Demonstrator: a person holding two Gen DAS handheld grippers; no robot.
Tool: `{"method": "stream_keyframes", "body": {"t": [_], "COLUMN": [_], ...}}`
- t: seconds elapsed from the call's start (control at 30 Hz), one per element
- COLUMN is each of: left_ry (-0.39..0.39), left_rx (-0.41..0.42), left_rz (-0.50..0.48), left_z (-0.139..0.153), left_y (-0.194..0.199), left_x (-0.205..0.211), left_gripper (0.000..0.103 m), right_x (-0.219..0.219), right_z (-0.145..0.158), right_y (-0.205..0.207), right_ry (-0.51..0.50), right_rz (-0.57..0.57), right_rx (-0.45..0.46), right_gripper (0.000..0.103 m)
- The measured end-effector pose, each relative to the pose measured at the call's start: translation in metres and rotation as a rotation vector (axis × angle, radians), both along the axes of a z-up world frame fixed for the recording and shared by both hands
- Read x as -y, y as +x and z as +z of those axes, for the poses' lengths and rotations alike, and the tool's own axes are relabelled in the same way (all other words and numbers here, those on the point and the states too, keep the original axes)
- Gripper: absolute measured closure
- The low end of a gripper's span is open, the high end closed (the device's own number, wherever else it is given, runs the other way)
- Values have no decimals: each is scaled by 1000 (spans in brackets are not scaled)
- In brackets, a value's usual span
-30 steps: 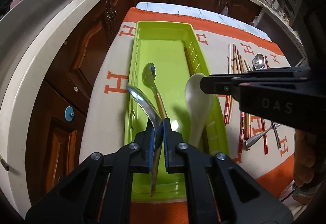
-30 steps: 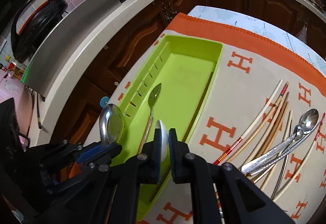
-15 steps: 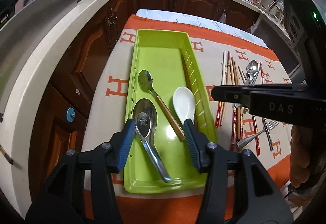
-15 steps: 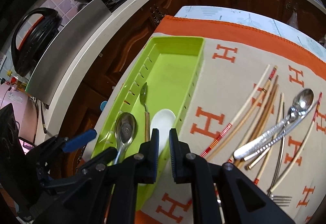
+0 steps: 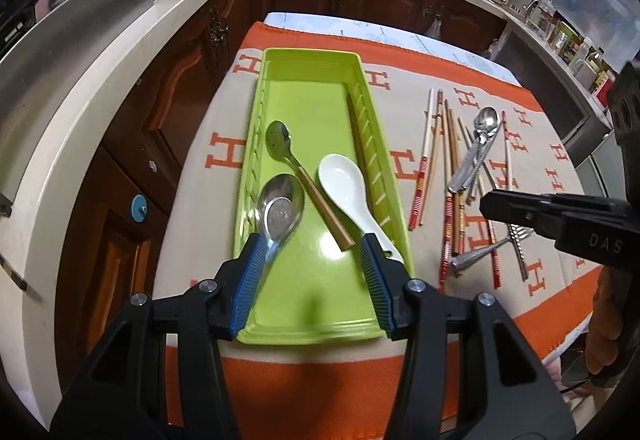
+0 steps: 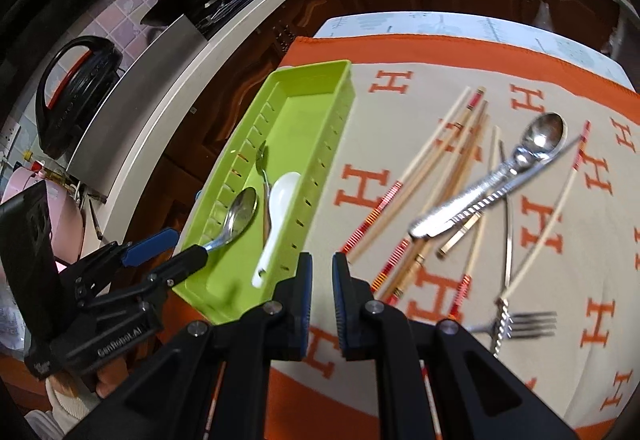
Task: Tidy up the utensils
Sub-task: 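Grasp a chopstick with the left gripper while the right gripper grasps a red-tipped chopstick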
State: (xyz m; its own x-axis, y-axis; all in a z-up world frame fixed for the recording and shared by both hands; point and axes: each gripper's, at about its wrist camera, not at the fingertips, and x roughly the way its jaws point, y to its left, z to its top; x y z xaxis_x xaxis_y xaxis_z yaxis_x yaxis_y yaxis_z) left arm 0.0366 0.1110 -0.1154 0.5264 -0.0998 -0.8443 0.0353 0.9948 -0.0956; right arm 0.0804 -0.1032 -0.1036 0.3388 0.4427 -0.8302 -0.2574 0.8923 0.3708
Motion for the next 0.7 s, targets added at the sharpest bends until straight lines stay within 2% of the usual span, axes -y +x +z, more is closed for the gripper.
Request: {"method": "stream_keyframes", "body": {"t": [0.17,0.3,0.5,0.7], "left_ry": [-24,-39,16,36], "left_rx": [-5,-15,-12,-8], "left_rz": [-12,-10,-12,-127], "left_z": [5,11,27,45], "left_y": [-8,-12,-7,16], "left_x": [4,10,30,66], "left_gripper": [57,51,46,46], "right_x": [19,32,57,88], "right_z": [4,4,7,17], "right_y": [-13,-17,-19,-8], "right_ry": [13,19,29,29], "right_rz": [-36,-64,-109,-165], "right_rx": [12,10,-1,-12], "right_gripper": [93,93,93,93]}}
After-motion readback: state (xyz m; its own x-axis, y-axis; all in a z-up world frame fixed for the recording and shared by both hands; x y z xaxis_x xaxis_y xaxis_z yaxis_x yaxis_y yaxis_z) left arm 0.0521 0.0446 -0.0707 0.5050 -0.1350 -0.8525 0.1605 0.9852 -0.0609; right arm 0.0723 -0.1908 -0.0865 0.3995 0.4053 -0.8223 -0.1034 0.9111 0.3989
